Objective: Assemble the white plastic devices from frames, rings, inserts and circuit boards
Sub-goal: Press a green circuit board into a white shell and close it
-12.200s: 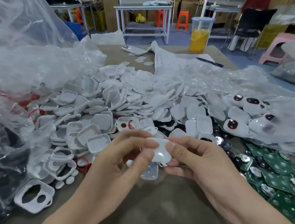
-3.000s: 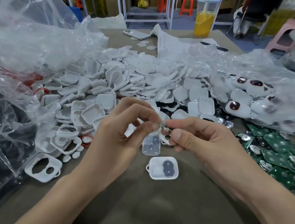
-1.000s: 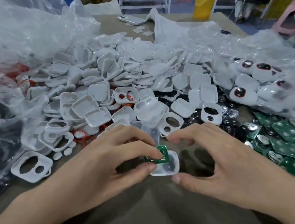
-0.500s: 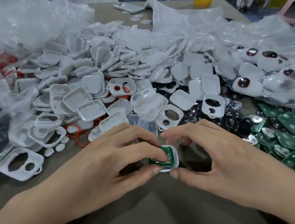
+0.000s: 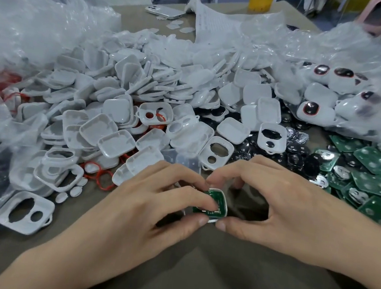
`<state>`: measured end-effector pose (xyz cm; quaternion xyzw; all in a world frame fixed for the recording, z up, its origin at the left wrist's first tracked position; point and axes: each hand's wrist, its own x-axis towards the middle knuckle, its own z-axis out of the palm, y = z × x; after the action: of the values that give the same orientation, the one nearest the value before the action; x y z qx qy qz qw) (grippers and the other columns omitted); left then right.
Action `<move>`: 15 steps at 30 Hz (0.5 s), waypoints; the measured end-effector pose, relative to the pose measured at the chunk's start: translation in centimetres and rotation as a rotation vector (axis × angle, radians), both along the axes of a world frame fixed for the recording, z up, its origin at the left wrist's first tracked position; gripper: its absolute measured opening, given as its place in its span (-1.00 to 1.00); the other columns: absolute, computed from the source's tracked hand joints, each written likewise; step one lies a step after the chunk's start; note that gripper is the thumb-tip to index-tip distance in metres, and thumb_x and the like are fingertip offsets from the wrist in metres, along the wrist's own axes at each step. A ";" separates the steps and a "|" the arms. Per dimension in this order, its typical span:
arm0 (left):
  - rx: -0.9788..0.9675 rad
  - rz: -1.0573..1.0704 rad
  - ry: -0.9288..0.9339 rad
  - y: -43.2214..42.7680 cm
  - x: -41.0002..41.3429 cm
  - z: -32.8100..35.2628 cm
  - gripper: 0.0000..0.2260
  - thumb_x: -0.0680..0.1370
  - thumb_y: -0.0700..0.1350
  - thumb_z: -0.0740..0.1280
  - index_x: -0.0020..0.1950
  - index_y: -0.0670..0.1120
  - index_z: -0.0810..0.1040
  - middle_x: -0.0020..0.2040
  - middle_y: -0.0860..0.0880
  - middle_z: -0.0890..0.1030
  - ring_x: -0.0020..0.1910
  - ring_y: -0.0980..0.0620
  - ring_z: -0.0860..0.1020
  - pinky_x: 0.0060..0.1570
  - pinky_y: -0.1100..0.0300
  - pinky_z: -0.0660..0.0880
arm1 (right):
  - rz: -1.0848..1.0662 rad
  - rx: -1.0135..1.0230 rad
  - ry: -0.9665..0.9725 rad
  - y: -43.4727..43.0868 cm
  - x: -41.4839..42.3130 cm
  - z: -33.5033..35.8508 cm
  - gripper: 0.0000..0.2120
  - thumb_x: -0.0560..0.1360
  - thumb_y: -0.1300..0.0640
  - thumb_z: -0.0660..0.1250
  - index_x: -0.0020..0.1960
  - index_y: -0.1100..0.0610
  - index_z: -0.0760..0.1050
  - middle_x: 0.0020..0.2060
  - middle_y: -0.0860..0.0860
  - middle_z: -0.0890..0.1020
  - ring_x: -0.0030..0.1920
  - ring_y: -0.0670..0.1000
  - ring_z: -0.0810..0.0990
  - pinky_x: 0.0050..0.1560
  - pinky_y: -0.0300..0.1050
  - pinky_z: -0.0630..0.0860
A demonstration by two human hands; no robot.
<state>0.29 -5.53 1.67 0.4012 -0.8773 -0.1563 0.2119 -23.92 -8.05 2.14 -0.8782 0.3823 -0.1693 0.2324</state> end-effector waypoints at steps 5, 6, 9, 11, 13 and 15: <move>0.007 0.001 -0.003 0.0 0.0 0.1 -0.81 0.62 0.11 0.28 0.17 0.17 0.63 0.19 0.24 0.51 0.13 0.13 0.55 0.09 0.23 0.46 | 0.003 0.014 -0.010 0.0 0.0 0.0 -0.59 0.42 -0.30 0.32 0.24 -0.31 0.37 0.11 -0.46 0.44 0.21 -0.25 0.44 0.12 -0.48 0.34; 0.010 0.001 -0.001 0.0 0.0 0.2 -0.81 0.62 0.11 0.28 0.16 0.17 0.63 0.19 0.24 0.51 0.12 0.12 0.56 0.09 0.22 0.47 | 0.002 0.015 -0.011 0.0 0.0 0.0 -0.59 0.42 -0.31 0.31 0.24 -0.31 0.36 0.11 -0.47 0.43 0.21 -0.26 0.44 0.12 -0.49 0.34; 0.018 0.002 0.004 0.2 0.0 0.3 -0.81 0.62 0.11 0.28 0.16 0.17 0.63 0.16 0.23 0.50 0.11 0.11 0.57 0.06 0.19 0.49 | -0.003 0.017 -0.012 0.0 0.0 0.0 -0.59 0.42 -0.32 0.30 0.24 -0.31 0.36 0.11 -0.42 0.45 0.20 -0.26 0.44 0.11 -0.49 0.34; 0.017 0.003 0.006 0.2 0.0 0.3 -0.81 0.61 0.11 0.28 0.15 0.17 0.63 0.16 0.23 0.50 0.10 0.10 0.57 0.05 0.18 0.50 | -0.005 0.015 -0.011 0.0 0.0 0.0 -0.58 0.42 -0.33 0.29 0.24 -0.32 0.35 0.10 -0.41 0.46 0.20 -0.25 0.44 0.10 -0.48 0.34; 0.019 0.002 0.008 0.2 0.0 0.3 -0.81 0.61 0.11 0.28 0.16 0.17 0.63 0.16 0.23 0.50 0.10 0.10 0.57 0.05 0.19 0.50 | -0.003 0.016 -0.009 0.0 -0.1 0.0 -0.58 0.42 -0.33 0.30 0.24 -0.32 0.35 0.10 -0.40 0.47 0.22 -0.25 0.44 0.12 -0.47 0.35; 0.016 0.000 0.002 0.1 0.0 0.2 -0.81 0.62 0.11 0.28 0.17 0.17 0.63 0.16 0.23 0.51 0.10 0.10 0.56 0.06 0.20 0.49 | 0.001 0.017 -0.008 -0.1 -0.1 -0.1 -0.58 0.42 -0.33 0.31 0.25 -0.33 0.35 0.10 -0.38 0.49 0.23 -0.24 0.44 0.14 -0.43 0.36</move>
<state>0.30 -5.43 1.88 0.4026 -0.8759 -0.1639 0.2097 -24.00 -8.11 2.08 -0.8757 0.3822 -0.1694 0.2415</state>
